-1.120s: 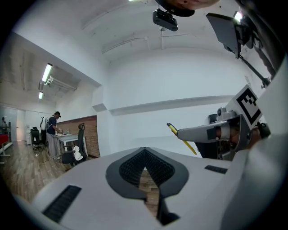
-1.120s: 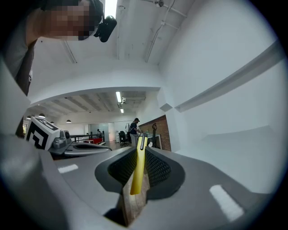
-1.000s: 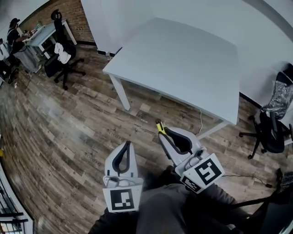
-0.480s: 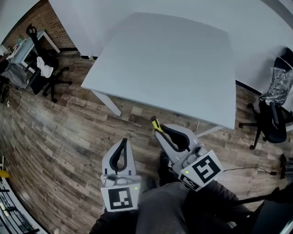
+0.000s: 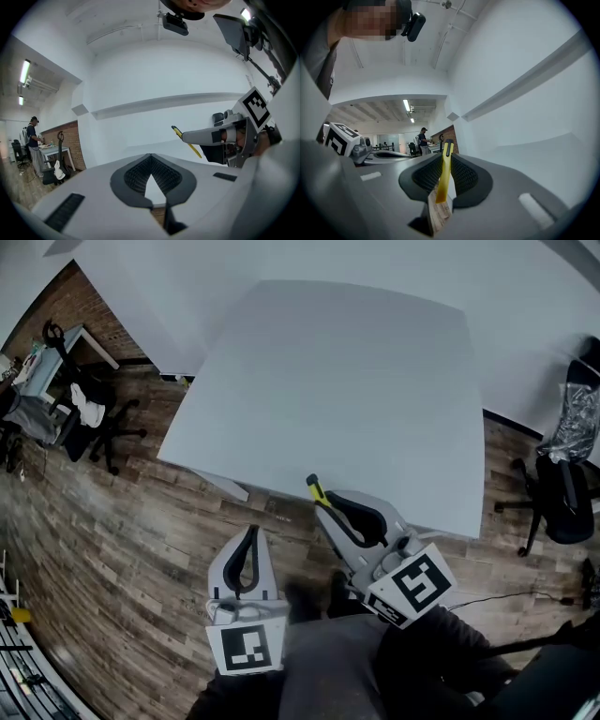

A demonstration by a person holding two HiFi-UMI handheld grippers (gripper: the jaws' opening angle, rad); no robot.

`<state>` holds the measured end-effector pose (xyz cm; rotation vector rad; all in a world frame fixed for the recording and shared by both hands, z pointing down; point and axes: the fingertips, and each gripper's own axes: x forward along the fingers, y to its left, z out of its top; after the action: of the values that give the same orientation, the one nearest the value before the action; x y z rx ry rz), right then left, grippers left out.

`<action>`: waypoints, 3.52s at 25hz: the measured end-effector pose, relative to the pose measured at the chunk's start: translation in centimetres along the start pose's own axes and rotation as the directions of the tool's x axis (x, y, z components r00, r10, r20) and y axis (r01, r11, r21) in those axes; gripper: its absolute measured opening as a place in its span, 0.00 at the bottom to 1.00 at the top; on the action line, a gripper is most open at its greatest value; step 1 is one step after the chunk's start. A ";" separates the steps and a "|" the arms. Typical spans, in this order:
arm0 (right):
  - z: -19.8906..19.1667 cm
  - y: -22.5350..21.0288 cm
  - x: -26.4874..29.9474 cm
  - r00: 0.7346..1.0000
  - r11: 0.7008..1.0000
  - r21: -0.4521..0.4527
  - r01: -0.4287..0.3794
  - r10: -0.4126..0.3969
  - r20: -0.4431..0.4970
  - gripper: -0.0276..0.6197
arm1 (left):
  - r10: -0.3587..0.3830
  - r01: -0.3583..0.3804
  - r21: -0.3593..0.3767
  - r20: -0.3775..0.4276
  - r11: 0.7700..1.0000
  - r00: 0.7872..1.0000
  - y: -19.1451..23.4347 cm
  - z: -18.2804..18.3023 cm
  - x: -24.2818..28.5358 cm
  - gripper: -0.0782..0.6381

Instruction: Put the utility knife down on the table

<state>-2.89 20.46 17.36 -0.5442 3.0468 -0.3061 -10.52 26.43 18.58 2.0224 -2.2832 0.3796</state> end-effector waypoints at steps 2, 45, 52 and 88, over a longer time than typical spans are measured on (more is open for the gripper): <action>0.0 -0.8 1.1 1.000 1.000 0.002 -0.001 0.001 -0.001 0.13 | -0.008 0.008 0.000 -0.003 1.000 1.000 0.3 0.1 1.3 0.11; 2.5 -30.4 16.4 0.955 0.952 0.075 0.298 -0.297 -0.029 0.13 | -0.353 0.356 0.047 -0.063 0.933 0.934 -0.1 4.2 38.5 0.11; 2.4 -31.8 15.8 0.957 0.952 0.105 0.289 -0.290 -0.010 0.13 | -0.349 0.355 0.093 -0.077 0.930 0.934 -1.6 5.1 39.0 0.11; -6.0 -40.3 21.9 0.877 0.881 0.114 0.459 -0.429 -0.217 0.13 | -0.511 0.516 -0.018 -0.167 0.857 0.843 -1.1 -2.7 50.1 0.11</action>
<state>-10.16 -23.03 31.32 -1.2743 2.9862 -0.6459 -16.35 -21.56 32.00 2.3988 -1.5570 0.5094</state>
